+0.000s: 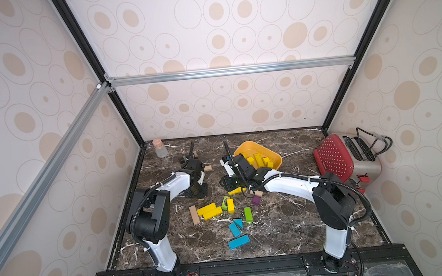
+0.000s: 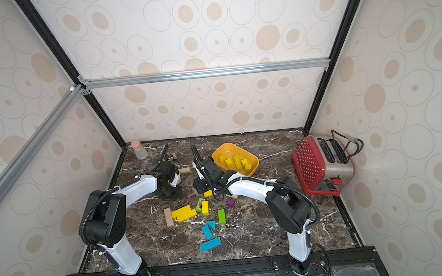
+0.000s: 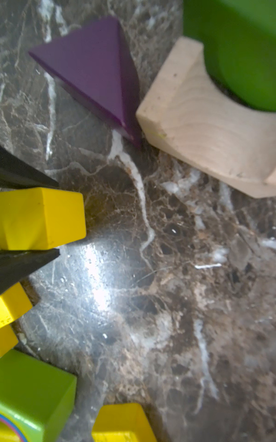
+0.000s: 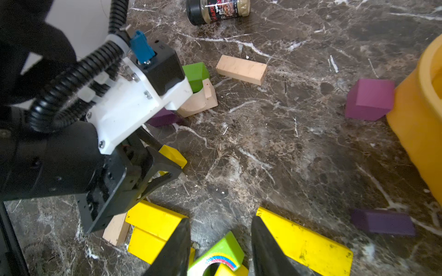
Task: Pick out the yellow building blocks
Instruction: Pick up the building block from the center of the board.
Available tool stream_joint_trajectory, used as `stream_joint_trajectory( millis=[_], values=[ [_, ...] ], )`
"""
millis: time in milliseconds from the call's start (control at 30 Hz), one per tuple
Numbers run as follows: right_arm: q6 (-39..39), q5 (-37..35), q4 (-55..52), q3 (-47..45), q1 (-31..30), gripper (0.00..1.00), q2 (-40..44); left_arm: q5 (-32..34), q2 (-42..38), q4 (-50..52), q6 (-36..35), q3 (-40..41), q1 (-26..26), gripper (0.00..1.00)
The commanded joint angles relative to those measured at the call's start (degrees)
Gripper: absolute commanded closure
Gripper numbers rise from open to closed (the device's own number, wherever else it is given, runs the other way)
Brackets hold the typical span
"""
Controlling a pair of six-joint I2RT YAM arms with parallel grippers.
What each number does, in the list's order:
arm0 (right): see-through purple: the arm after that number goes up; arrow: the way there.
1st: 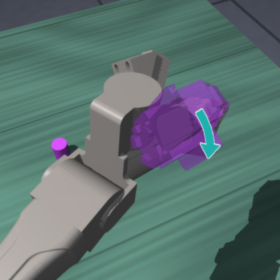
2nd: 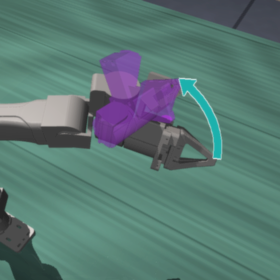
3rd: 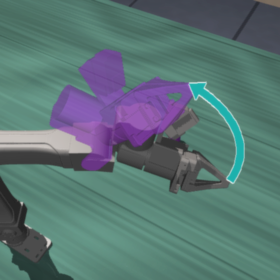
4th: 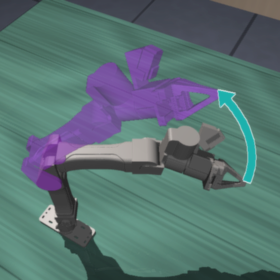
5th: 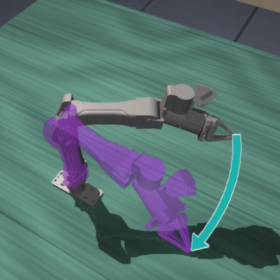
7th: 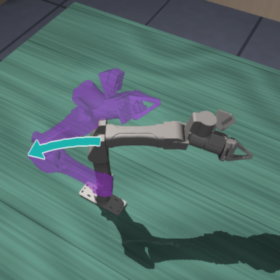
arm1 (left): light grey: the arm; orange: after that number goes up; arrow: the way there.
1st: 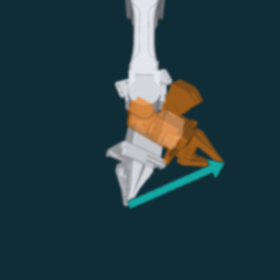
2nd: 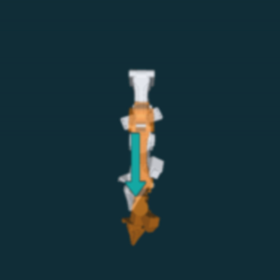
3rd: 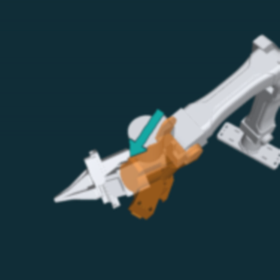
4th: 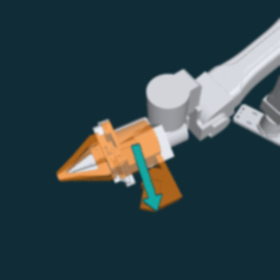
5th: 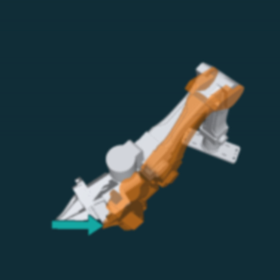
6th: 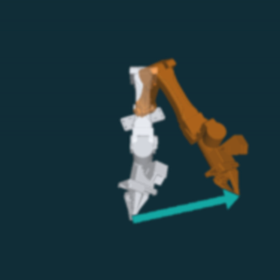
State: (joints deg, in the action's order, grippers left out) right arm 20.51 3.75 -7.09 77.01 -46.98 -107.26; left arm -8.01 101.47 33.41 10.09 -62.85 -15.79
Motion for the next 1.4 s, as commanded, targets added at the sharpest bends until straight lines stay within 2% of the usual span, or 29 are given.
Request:
stream_joint_trajectory(
  millis=[0, 200, 400, 900, 1367],
  values=[
    [-0.8, -0.9, 0.0, -0.5, -0.5, 0.57, 2.5, 0.1, -0.2, 1.1, -0.9, -1.9, 0.0, 0.68],
    [-1.2, -1.0, -0.6, -0.4, -0.5, 0.57, 3.9, -1.2, -1.7, 0.6, -0.7, -1.8, 0.0, 0.74],
    [0.1, -2.8, 1.8, -5.7, -0.5, 0.57, 6.3, -2.0, -3.3, -0.6, -0.1, -1.4, 0.0, 0.82],
    [-3.2, -5.7, 1.3, -5.3, -0.1, 0.58, 6.0, -2.3, -3.8, 0.5, 0.3, -3.5, 0.1, 0.94],
    [-1.4, -7.7, 5.6, -5.5, 1.5, 0.58, 5.6, -3.6, -0.4, 1.8, -0.1, -14.2, -1.4, 0.97]
  ],
)
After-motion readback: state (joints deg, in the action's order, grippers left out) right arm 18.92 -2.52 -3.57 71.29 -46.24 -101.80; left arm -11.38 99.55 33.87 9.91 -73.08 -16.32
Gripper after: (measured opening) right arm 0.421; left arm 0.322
